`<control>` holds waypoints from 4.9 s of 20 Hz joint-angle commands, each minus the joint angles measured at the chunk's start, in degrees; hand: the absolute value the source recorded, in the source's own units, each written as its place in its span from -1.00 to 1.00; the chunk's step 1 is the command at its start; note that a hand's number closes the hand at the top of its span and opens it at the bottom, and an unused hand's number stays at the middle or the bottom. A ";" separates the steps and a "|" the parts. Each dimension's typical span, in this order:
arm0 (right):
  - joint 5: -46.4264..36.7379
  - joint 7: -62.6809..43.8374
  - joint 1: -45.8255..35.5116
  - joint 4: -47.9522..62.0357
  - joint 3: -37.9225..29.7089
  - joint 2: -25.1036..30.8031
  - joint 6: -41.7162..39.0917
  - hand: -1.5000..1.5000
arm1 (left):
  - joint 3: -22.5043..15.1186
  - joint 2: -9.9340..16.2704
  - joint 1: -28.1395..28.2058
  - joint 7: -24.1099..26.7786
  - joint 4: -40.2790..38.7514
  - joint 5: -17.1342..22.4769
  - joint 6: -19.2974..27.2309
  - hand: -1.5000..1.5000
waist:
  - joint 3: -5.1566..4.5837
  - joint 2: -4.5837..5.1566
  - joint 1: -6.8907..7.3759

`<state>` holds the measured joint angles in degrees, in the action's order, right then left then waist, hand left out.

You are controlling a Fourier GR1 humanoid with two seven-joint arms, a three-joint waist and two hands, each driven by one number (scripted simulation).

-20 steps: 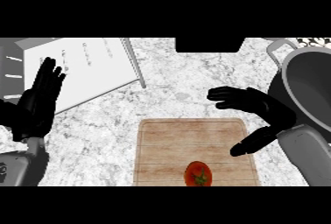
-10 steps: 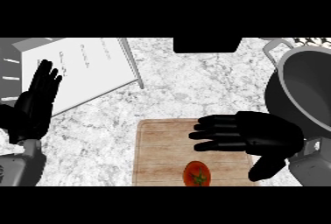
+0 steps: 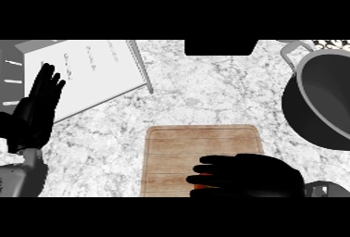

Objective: Pick the tomato from the cutting board and place it in the pot

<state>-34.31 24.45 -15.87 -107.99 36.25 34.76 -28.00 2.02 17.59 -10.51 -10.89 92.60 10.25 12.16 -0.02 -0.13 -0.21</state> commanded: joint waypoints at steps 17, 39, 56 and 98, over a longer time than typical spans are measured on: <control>-19.62 1.19 4.81 6.99 -1.18 -12.98 0.48 -1.00 | 0.11 -4.93 2.79 -2.04 5.11 -5.65 -0.50 0.00 | 0.03 0.07 0.40; -33.96 13.66 7.45 19.93 0.13 -17.52 12.91 1.00 | 3.61 -5.73 2.49 -4.07 5.37 -6.76 -2.83 0.00 | 0.03 0.05 0.32; -26.06 3.13 53.35 -13.25 -11.87 -0.91 17.71 1.00 | 6.49 -4.67 1.61 -3.20 3.85 -5.54 -3.95 0.00 | -0.04 -0.32 -2.25; 6.67 -4.90 8.66 21.90 -54.98 3.04 30.55 1.00 | 2.24 -8.12 -1.40 -2.61 2.03 -7.17 -5.44 0.00 | 0.10 0.71 2.76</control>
<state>-18.45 17.30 -0.81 -94.35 -21.51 36.84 -3.85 5.58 10.53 -12.77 -13.73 94.08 3.35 6.91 0.09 0.48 1.77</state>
